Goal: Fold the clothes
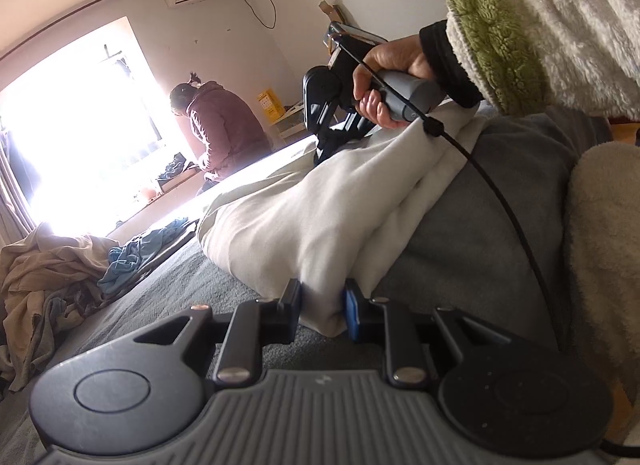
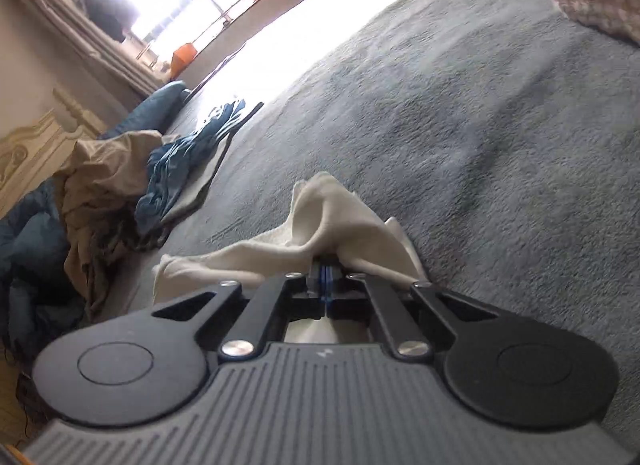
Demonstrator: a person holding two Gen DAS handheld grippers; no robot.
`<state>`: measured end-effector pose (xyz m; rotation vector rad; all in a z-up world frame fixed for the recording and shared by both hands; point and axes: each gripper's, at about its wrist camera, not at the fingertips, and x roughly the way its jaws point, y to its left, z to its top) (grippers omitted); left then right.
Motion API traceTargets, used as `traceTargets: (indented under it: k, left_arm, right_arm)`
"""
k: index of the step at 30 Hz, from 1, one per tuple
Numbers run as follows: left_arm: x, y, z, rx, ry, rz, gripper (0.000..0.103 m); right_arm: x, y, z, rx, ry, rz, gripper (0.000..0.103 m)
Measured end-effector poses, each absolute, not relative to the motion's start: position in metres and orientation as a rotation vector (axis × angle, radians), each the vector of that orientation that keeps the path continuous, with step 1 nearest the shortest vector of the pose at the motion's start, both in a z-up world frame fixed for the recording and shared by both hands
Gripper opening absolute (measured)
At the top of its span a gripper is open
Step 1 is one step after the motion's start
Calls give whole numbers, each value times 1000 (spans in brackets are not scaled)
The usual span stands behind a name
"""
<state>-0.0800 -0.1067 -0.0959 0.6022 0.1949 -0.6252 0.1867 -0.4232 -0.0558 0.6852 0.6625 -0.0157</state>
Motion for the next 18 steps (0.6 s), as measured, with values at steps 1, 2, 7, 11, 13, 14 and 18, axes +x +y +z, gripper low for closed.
traceTargets:
  k: [1,2,7,11,13,14,18]
  left_arm:
    - [-80,-106,-96,600,195,-626,22]
    - [-80,-106,-96,598,195,-626,22]
    - [-81,-105,-97,588,195,-629,22]
    - [-81,-103,-97,580,196,-631,22]
    - [-81,-103,-97,577,195,-632,22]
    - [-81,-103,-98,575,194,-632,22]
    - [-80,-102,-98,577,192,-634,22]
  right_arm:
    - [181,-418,-45,630,639,-19,0]
    - [177,-409,-37,604,631,25,5]
    - [190,-372,-27,526,688,188,3]
    - [227,-414,-52,558,658,-99,0]
    - [222,-429,-42,602,608,-155,5]
    - [216,-430,-34,583,589,-141,5]
    - [182,-422,-15,586,614,64,5]
